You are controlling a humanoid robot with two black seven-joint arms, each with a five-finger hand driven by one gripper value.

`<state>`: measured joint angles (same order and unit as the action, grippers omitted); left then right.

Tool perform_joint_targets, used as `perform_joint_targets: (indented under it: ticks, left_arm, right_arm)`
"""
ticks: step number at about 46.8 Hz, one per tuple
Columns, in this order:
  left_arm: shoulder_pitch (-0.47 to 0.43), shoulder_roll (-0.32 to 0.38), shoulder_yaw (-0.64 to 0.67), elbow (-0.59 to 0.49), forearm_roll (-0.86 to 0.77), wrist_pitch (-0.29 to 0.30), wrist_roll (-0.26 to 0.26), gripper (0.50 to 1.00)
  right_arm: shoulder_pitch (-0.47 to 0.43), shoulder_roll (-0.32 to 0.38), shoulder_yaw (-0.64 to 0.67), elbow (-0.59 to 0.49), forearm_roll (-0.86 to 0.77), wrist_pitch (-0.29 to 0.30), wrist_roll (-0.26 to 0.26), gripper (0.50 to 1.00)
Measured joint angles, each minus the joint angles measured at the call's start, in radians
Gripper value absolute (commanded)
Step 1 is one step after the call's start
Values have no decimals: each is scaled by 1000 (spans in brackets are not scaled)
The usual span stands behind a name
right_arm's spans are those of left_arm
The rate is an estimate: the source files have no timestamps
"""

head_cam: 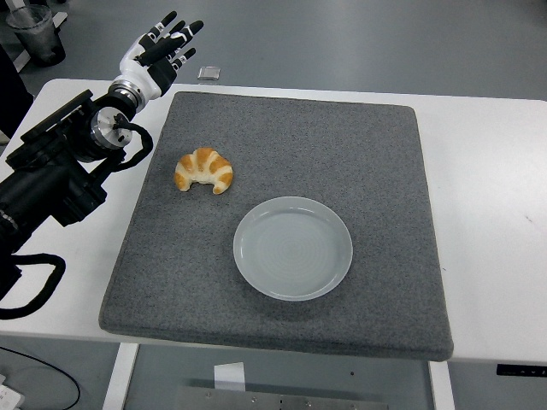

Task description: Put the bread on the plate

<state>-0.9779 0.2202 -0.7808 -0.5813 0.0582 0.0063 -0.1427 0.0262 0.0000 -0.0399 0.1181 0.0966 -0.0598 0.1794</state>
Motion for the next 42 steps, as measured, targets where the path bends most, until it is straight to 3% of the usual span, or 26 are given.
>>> perform_joint_targets:
  ticks: [6, 20, 32, 42]
  left_arm:
    - [-33, 35, 83, -2, 87, 6, 0, 1000]
    - [-137, 190, 332, -107, 184, 14, 3, 1000]
    - [-187, 314, 513, -314, 432, 26, 45, 1000]
    - [-193, 375, 543, -423, 521, 17, 83, 1000]
  right_arm:
    - [0, 0, 0, 0, 0, 0, 0, 932]
    - [0, 0, 0, 0, 0, 0, 0, 932]
    - [0, 0, 0, 0, 0, 0, 0, 932]
    - [0, 0, 0, 0, 0, 0, 0, 932]
